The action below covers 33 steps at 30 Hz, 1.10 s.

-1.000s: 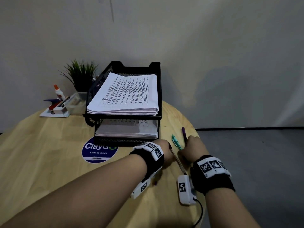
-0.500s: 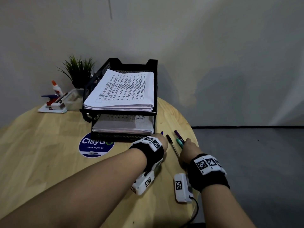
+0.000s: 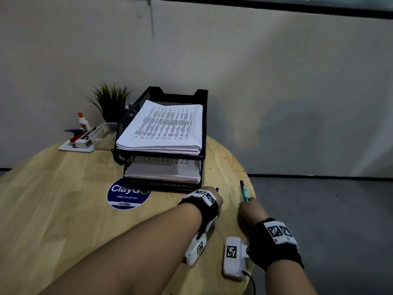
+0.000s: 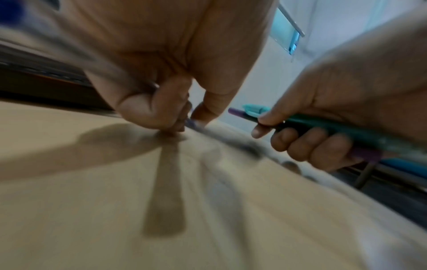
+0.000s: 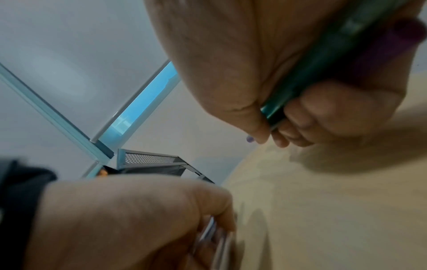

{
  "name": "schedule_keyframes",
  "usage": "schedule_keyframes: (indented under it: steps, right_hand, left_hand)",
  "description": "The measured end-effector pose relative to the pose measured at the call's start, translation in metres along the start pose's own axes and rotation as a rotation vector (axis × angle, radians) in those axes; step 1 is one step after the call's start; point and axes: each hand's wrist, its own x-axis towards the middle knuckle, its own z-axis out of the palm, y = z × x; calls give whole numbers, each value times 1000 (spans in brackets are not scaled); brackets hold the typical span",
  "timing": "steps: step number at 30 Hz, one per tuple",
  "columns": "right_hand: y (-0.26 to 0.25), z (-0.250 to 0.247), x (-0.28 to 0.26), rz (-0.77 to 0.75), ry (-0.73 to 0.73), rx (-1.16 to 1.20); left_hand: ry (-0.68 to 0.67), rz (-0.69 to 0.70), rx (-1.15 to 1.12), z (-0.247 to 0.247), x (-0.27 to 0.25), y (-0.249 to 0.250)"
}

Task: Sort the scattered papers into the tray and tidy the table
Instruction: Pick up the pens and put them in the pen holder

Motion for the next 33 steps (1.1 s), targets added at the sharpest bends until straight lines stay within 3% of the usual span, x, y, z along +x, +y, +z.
schedule_keyframes:
  steps: [5,12,15,20,25,29,33]
  right_hand:
    - [-7,10,-26,-87,-48,276]
    - [-49,18,-101,-280,-167,342]
    - [-73,23,-130,-329,-265,455]
    - [-130,32,-169,-415,-300,536]
    - [-200,53,-192,-421,-432,743]
    - [-262,78,-188,-380,-444,838]
    - [-332,103,-149,-316,-390,969]
  left_hand:
    - [10,38,-261,-15,-35,-31]
    - [-113,169,-750,-63,-116,-93]
    - [-45,153,-845,-86,-138,-116]
    - [71,169,-961,-136,-172,-150]
    - [274,142,-1133,-190,-181,-189]
    - [379,142,-1229,-223,-171,-216]
    - [469,174,-1336,-253,-142,-240]
